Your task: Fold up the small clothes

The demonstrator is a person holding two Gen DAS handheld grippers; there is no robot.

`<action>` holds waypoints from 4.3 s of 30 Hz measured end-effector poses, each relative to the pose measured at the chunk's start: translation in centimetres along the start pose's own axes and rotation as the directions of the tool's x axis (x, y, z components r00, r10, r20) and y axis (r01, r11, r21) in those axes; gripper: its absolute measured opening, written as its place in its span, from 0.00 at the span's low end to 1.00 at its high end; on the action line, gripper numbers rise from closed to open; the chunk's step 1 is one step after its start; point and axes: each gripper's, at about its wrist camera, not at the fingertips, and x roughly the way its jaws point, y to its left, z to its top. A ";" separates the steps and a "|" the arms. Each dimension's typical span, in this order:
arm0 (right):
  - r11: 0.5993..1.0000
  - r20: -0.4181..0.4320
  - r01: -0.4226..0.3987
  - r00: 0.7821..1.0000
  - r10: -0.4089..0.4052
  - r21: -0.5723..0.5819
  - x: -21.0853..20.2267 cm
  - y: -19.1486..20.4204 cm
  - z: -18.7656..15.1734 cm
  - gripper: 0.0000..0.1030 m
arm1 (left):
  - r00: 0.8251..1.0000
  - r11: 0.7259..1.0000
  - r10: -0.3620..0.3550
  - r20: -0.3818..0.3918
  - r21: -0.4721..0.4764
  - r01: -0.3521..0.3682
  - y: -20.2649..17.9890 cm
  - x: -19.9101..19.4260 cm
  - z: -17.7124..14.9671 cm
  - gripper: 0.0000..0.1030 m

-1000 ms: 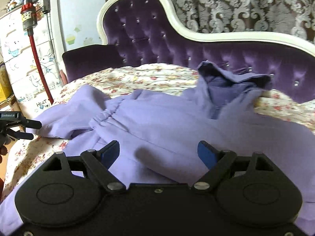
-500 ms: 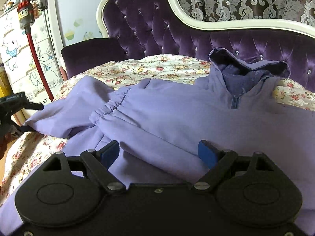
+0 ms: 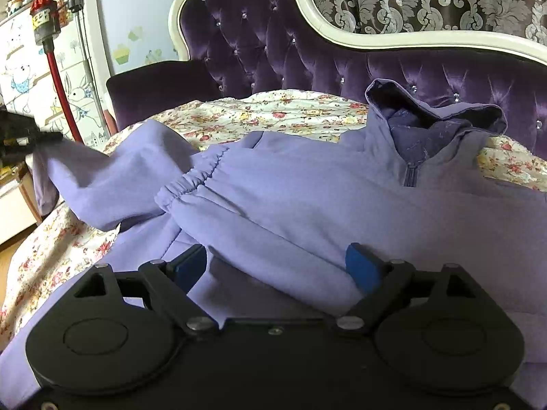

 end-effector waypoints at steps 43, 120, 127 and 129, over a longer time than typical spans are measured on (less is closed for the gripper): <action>0.945 0.018 0.173 0.983 -0.185 0.276 -11.2 -10.4 -2.7 0.87 | 0.847 0.725 -0.306 -0.434 0.471 0.503 -24.3 -2.4 -19.9 0.68; 0.857 0.032 0.261 0.951 -0.307 0.445 -10.1 -17.6 -0.9 0.88 | 0.947 0.932 -0.041 -0.318 0.330 0.151 -15.8 4.4 -13.8 0.88; 0.808 0.062 0.145 0.974 -0.219 0.572 -10.9 -20.2 -1.7 0.47 | 0.960 0.939 -0.086 -0.266 0.301 0.168 -14.6 2.0 -12.9 0.86; 0.837 0.009 0.216 0.967 -0.255 0.503 -10.2 -19.8 -1.1 0.32 | 0.963 0.938 -0.087 -0.255 0.304 0.166 -14.4 1.3 -12.5 0.86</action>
